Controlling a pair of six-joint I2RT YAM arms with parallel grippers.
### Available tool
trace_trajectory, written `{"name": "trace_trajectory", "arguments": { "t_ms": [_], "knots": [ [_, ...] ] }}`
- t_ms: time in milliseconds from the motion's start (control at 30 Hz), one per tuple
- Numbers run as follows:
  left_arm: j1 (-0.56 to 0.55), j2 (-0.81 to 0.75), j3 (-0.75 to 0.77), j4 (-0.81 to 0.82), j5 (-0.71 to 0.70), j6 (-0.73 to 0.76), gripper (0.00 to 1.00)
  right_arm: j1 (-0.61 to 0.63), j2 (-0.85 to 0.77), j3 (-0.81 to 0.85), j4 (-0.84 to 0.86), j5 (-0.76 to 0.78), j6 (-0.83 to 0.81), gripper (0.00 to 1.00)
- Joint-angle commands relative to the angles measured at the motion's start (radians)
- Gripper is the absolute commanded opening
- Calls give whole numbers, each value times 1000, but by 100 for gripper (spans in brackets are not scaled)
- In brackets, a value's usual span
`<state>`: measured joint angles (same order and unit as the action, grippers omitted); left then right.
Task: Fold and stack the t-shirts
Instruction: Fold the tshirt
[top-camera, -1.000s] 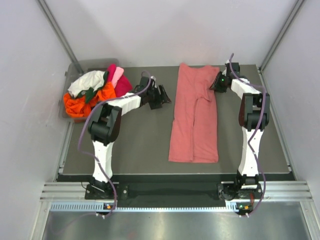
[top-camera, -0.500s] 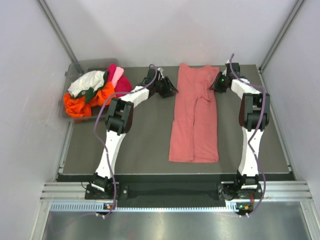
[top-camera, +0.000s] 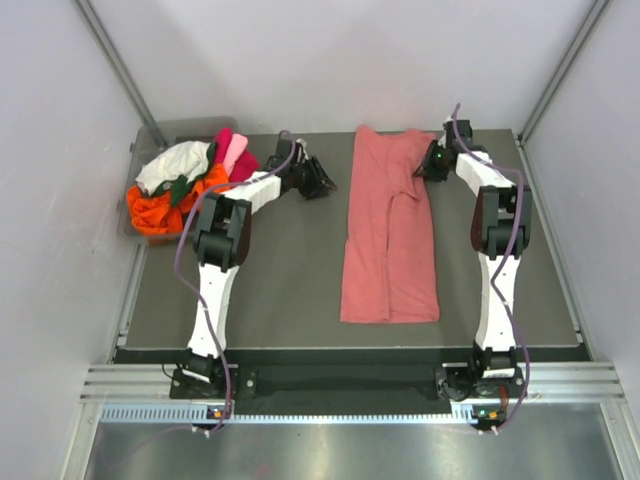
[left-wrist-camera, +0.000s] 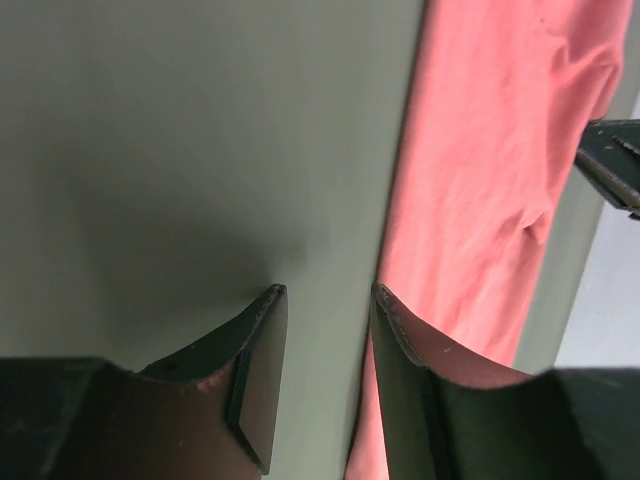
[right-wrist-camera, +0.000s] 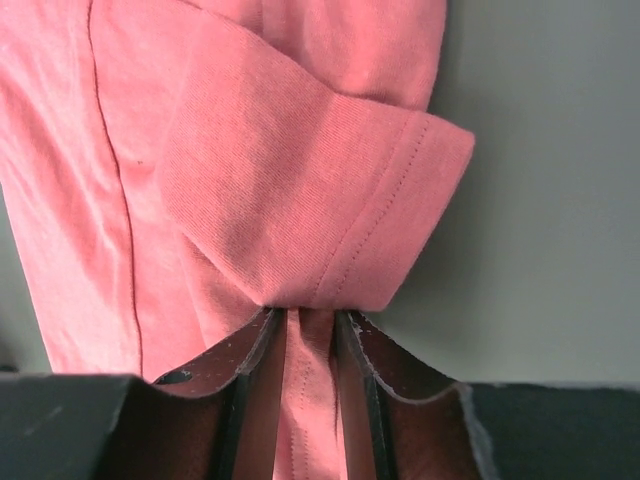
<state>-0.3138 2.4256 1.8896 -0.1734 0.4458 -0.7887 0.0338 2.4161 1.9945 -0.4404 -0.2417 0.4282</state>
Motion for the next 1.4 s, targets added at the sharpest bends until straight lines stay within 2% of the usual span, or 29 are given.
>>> {"name": "trace_trajectory", "arguments": {
  "t_ms": [0,333,467,500,533,567,633,667,767,800,833,900,933,1167,1233,1367],
  "knots": [
    [24,-172,-92,-2,-55,43,44,41,57,52,-63,22,0,27],
    [79,-247,-247,61,-55,48,44,54,116,165,-86,27,32,27],
    [81,-275,-297,69,-59,59,44,51,95,145,-106,119,24,30],
    [81,-298,-319,86,-67,60,44,49,81,107,-106,148,21,32],
    [81,-309,-336,92,-82,62,45,48,66,75,-69,168,26,44],
    [82,-316,-349,88,-87,66,45,37,42,44,-48,136,29,50],
    [82,-348,-360,71,-96,77,47,32,29,20,-35,113,29,59],
    [82,-367,-385,60,-131,101,50,32,6,13,-35,119,20,61],
    [82,-462,-527,159,-258,138,59,29,-119,-130,67,136,15,70],
    [82,-480,-555,245,-280,144,59,29,-162,-248,110,137,18,74],
    [84,-477,-581,267,-288,163,59,29,-252,-314,220,139,30,81],
    [84,-447,-581,299,-317,174,58,31,-334,-484,313,151,56,86],
    [85,-430,-574,308,-329,186,58,31,-365,-523,366,162,79,91],
    [90,-261,-457,357,-363,183,58,52,-595,-781,460,208,86,95],
    [94,-235,-431,397,-322,175,57,54,-630,-833,505,202,86,95],
    [96,-148,-350,374,-274,174,55,60,-730,-995,601,212,101,95]
  ]
}}
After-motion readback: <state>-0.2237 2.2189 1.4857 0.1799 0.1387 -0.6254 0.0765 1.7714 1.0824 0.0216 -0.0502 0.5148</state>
